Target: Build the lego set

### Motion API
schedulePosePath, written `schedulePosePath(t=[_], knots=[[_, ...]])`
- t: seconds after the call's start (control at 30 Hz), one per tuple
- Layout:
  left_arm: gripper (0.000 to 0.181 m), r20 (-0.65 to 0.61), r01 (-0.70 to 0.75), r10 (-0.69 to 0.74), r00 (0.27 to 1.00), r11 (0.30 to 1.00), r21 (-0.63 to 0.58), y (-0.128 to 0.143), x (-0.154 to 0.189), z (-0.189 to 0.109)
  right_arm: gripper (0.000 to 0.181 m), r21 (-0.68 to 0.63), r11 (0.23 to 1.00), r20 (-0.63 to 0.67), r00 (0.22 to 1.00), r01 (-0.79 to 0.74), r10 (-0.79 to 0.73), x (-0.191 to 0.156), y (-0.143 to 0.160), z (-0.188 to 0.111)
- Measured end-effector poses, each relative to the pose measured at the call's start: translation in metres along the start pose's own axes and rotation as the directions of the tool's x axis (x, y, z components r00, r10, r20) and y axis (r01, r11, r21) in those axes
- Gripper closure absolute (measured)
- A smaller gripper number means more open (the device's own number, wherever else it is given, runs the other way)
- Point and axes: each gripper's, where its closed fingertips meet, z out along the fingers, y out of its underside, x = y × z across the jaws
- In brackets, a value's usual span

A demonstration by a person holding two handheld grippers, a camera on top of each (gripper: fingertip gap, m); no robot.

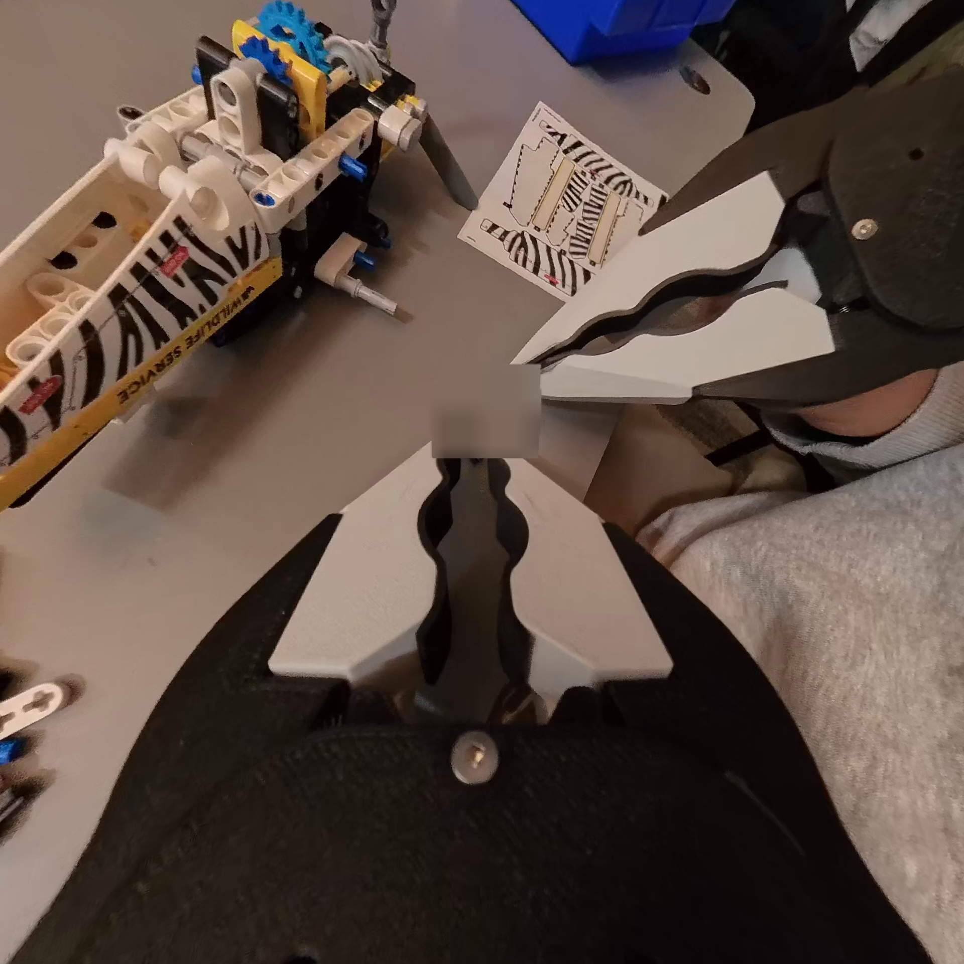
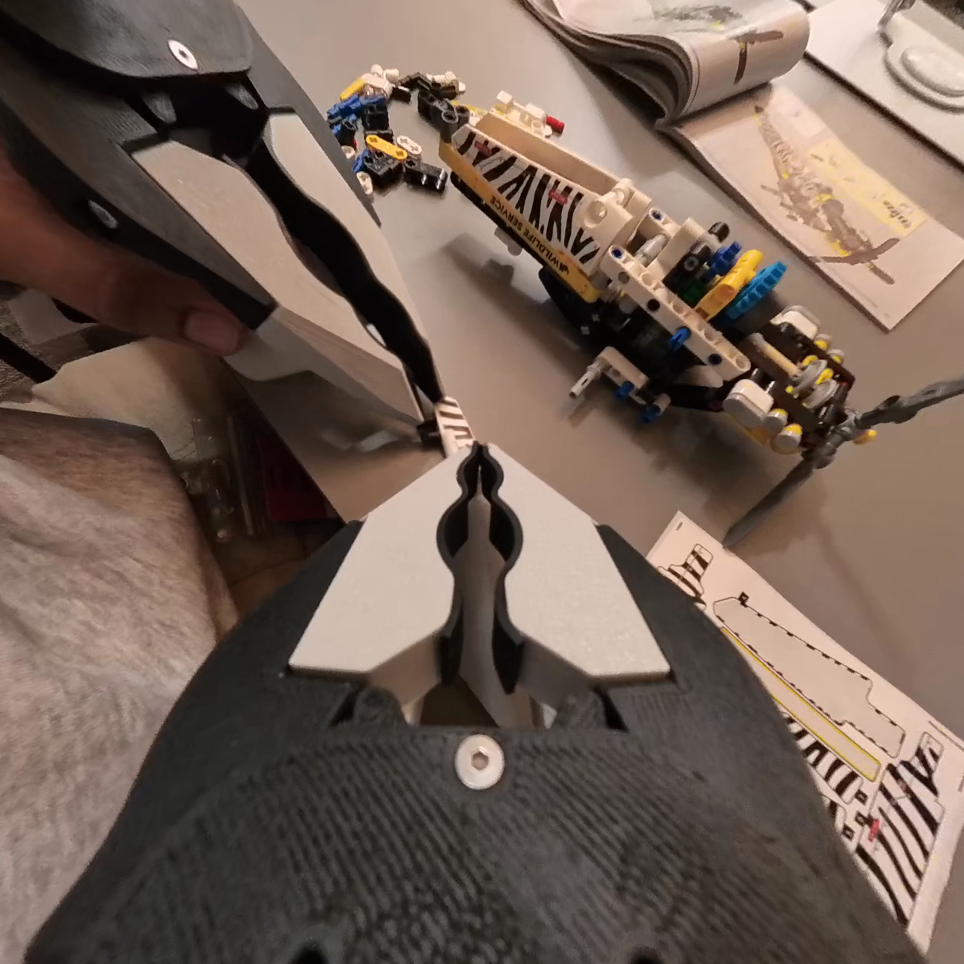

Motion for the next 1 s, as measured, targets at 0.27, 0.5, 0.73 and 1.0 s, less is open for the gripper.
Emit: schedulePosePath(t=[0.27, 0.5, 0.73, 1.0], knots=[[0.166, -0.052, 0.085, -0.082, 0.995, 0.995, 0.06, -0.009, -0.003, -0.007, 0.181, 0.019, 1.0, 0.028, 1.0, -0.013, 0.012, -0.003, -0.004, 0.001], [0.157, -0.019, 0.122, -0.121, 0.992, 0.991, 0.057, -0.01, -0.007, -0.001, 0.18, 0.033, 0.999, 0.054, 0.998, -0.022, 0.02, -0.007, -0.003, 0.003], [0.162, 0.022, 0.141, -0.143, 0.989, 0.988, 0.069, -0.014, -0.013, 0.003, 0.175, 0.05, 0.997, 0.08, 0.995, -0.055, 0.051, -0.011, 0.001, 0.005], [0.161, 0.08, 0.069, -0.07, 0.994, 0.997, 0.023, -0.012, -0.011, 0.01, 0.176, 0.064, 0.997, 0.086, 0.995, -0.048, 0.043, -0.013, 0.002, 0.006]])
